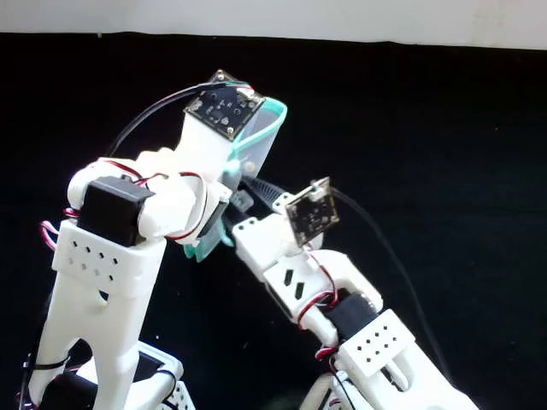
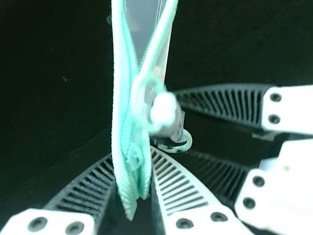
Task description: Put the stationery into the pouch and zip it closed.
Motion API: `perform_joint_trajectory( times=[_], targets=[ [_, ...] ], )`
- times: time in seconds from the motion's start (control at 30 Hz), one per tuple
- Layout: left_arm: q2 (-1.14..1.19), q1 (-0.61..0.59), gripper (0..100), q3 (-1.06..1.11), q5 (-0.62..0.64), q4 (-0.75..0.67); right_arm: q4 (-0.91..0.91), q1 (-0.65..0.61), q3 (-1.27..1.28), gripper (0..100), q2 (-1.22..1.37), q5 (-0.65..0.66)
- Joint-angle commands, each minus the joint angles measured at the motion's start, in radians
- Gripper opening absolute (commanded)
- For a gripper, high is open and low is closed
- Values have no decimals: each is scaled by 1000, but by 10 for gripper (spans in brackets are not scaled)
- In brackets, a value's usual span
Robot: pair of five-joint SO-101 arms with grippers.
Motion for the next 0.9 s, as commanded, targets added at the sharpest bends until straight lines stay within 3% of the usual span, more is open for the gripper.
perform_joint_trajectory(
  times=[0.0, 0.27, 0.6, 0.87],
  targets=[
    [-18, -2, 6, 2, -5, -15, -21, 53, -8, 5, -15, 12],
    [-22, -4, 6, 2, -5, -14, 27, 79, -19, 5, -15, 6],
    [-24, -1, 6, 4, -5, -14, 631, 110, -288, 5, -15, 6],
    [-24, 2, 6, 4, -5, -12, 1001, 110, -561, 5, -15, 64]
  ],
)
